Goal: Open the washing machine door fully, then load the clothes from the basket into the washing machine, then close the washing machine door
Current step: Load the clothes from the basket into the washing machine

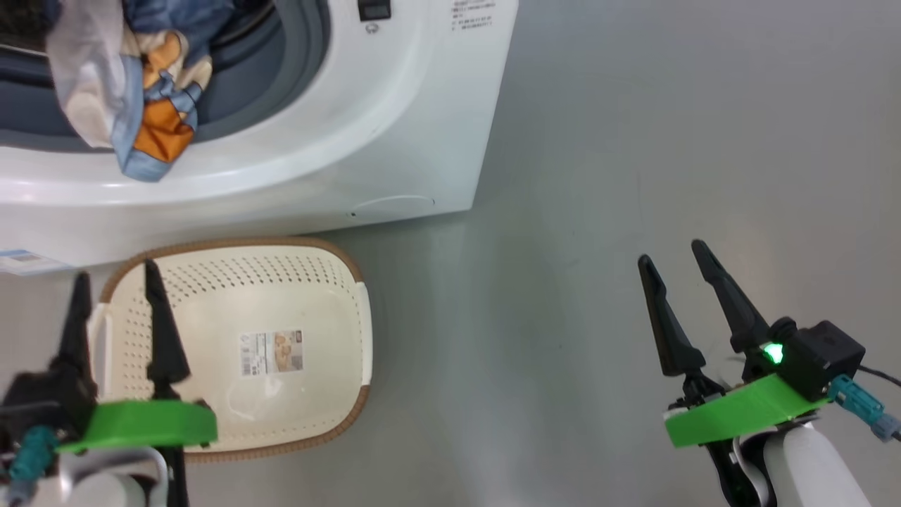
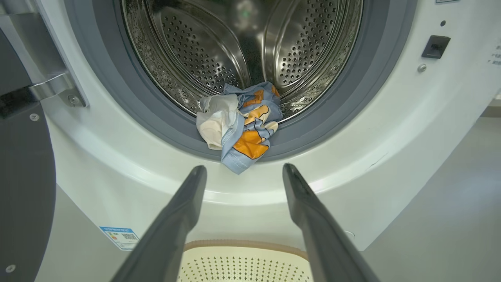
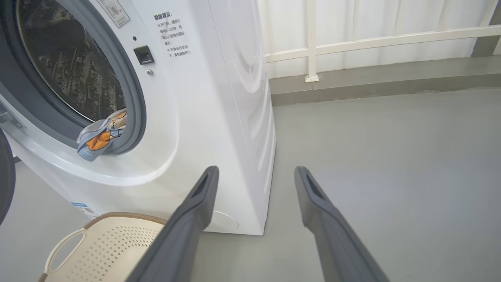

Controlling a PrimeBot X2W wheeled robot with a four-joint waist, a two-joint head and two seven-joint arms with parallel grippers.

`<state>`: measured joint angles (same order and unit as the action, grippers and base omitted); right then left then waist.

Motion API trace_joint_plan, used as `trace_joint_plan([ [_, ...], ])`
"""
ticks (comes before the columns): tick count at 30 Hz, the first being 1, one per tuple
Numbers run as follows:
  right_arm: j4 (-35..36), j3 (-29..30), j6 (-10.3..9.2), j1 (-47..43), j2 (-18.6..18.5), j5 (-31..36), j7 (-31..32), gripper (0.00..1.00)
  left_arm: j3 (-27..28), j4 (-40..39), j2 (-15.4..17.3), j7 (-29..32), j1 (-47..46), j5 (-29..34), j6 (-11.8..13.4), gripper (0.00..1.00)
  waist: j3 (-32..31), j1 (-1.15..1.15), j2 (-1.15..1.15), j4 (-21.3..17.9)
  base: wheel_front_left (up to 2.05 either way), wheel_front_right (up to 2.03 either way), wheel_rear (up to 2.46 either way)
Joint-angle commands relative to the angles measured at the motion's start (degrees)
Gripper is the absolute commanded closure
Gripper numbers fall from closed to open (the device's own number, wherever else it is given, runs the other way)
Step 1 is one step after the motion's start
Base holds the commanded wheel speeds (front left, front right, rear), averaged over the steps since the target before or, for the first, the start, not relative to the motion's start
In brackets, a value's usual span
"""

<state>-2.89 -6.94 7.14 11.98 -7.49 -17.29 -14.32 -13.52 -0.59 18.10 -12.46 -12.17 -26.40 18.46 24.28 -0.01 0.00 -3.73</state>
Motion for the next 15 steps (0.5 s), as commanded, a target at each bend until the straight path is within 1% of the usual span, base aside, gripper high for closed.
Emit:
trace_joint_plan([
  [1,1.0,-0.9,0.35,-1.9,0.0,0.5,-0.7,0.0,1.5,-1.9,1.2,-0.4,1.4,0.1,0.6,0.0,-3.0,0.01,0.0,1.0,0.0,0.0,0.0],
  [8,0.1,-0.2,0.35,-6.0,0.2,1.4,-0.7,0.0,-1.1,-0.7,-0.4,-0.3,6.5,-0.5,0.3,0.0,-8.1,0.01,0.0,1.8,0.0,0.0,0.0],
  [15,0.3,0.0,0.35,-8.2,0.8,2.0,-0.4,0.0,-2.9,-0.1,-1.2,0.0,8.9,-0.8,0.1,0.0,-10.7,0.01,0.0,2.1,0.0,0.0,0.0],
])
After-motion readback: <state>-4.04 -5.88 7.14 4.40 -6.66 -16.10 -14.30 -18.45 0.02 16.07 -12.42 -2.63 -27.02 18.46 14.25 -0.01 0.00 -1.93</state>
